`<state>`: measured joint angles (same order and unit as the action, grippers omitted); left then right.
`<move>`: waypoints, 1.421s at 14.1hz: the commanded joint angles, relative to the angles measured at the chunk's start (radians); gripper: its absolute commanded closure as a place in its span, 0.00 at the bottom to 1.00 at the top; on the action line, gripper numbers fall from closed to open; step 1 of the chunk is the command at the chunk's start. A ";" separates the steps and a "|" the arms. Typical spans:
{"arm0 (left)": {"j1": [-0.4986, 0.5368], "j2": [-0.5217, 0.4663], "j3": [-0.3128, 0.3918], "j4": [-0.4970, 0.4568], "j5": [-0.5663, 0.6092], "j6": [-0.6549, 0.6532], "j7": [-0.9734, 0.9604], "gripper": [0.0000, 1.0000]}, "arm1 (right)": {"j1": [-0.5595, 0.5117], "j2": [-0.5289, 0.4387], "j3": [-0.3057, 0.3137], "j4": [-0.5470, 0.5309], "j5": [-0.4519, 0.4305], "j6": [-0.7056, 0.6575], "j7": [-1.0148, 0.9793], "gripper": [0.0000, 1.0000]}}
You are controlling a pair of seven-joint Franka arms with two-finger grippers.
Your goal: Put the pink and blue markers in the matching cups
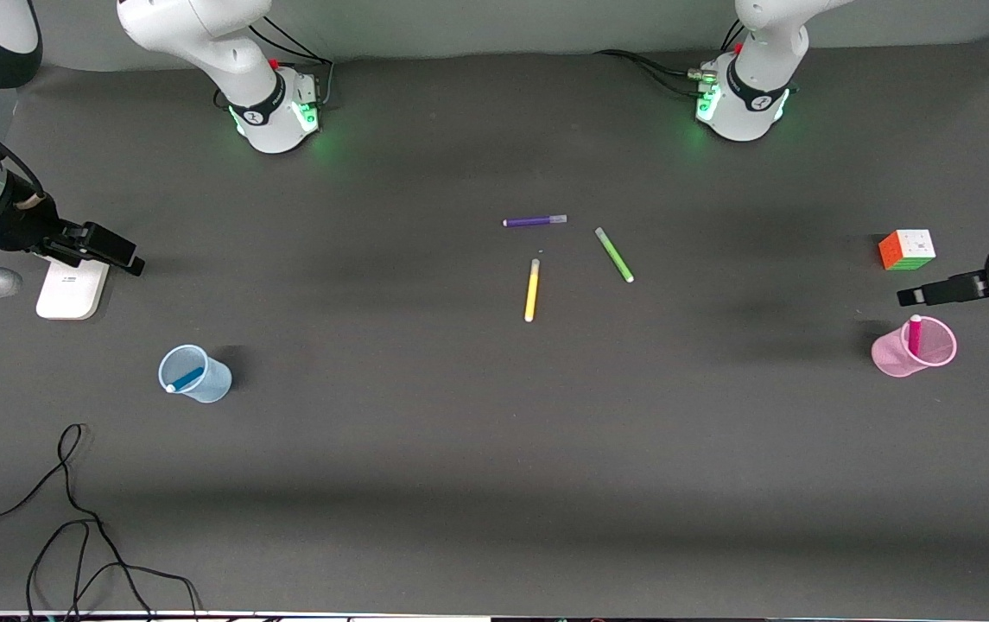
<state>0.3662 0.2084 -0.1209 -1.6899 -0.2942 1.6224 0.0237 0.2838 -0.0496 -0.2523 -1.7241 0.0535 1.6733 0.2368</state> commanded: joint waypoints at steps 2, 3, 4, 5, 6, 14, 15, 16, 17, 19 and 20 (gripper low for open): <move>-0.097 -0.044 0.009 -0.010 0.099 -0.016 -0.157 0.00 | -0.142 -0.013 0.141 -0.023 0.006 0.008 -0.007 0.00; -0.131 -0.056 0.009 -0.010 0.101 -0.019 -0.192 0.00 | -0.199 -0.009 0.190 -0.022 0.009 0.009 -0.007 0.00; -0.171 -0.069 0.007 -0.008 0.109 -0.033 -0.238 0.00 | -0.225 -0.006 0.220 -0.019 0.011 0.016 -0.007 0.00; -0.220 -0.081 0.007 -0.008 0.128 -0.035 -0.290 0.00 | -0.226 -0.004 0.220 -0.015 0.014 0.028 -0.008 0.00; -0.278 -0.092 0.009 -0.005 0.157 -0.035 -0.347 0.00 | -0.226 0.000 0.220 -0.009 0.014 0.029 -0.013 0.00; -0.395 -0.151 0.004 0.084 0.282 -0.089 -0.270 0.00 | -0.218 0.022 0.225 -0.003 0.000 0.069 -0.019 0.00; -0.391 -0.176 0.004 0.037 0.282 -0.063 -0.254 0.00 | -0.215 0.022 0.225 -0.005 0.000 0.068 -0.019 0.00; -0.389 -0.187 0.003 0.018 0.282 -0.044 -0.242 0.00 | -0.201 0.022 0.225 -0.005 0.000 0.066 -0.019 0.00; -0.394 -0.190 0.003 0.007 0.282 -0.030 -0.226 0.00 | -0.193 0.022 0.223 -0.006 -0.001 0.066 -0.017 0.00; -0.400 -0.192 -0.019 0.007 0.288 0.008 -0.156 0.00 | -0.174 0.023 0.219 -0.008 -0.001 0.066 -0.017 0.00; -0.403 -0.190 -0.023 0.009 0.306 0.022 -0.121 0.00 | -0.167 0.023 0.217 -0.008 -0.001 0.066 -0.017 0.00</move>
<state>-0.0251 0.0518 -0.1320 -1.6451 -0.0211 1.6043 -0.1618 0.0973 -0.0300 -0.0289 -1.7358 0.0535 1.7319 0.2352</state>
